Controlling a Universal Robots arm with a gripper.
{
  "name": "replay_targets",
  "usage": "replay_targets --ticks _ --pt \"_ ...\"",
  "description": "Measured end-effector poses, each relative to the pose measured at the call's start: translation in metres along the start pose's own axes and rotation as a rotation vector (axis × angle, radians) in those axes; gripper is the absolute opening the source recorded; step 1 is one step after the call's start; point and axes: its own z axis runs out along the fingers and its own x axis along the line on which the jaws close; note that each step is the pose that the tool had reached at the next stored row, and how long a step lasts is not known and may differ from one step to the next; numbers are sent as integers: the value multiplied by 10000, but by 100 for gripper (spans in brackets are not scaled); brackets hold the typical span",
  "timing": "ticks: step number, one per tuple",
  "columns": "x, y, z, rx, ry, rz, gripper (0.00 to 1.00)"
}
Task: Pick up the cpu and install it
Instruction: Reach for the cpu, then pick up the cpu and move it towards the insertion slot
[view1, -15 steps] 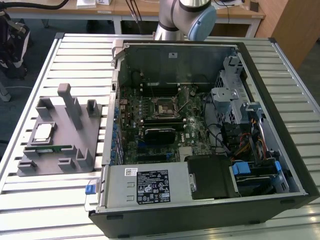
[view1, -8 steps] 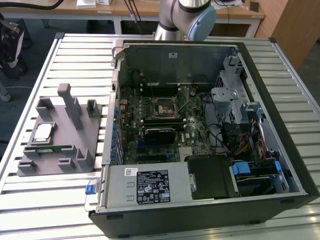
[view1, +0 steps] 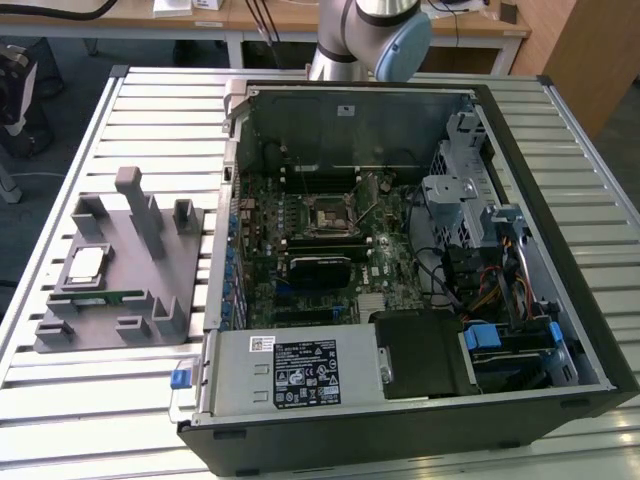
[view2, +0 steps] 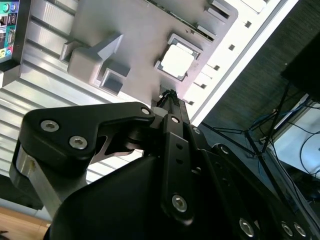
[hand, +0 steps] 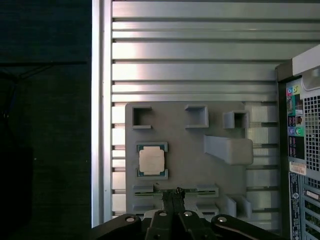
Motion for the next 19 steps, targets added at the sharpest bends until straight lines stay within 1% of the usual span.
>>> replay_targets --ticks 8,14,19 --pt "99 -2 0 0 1 0 11" --pt "135 -4 7 0 0 -1 11" --pt "147 -4 21 0 0 0 11"
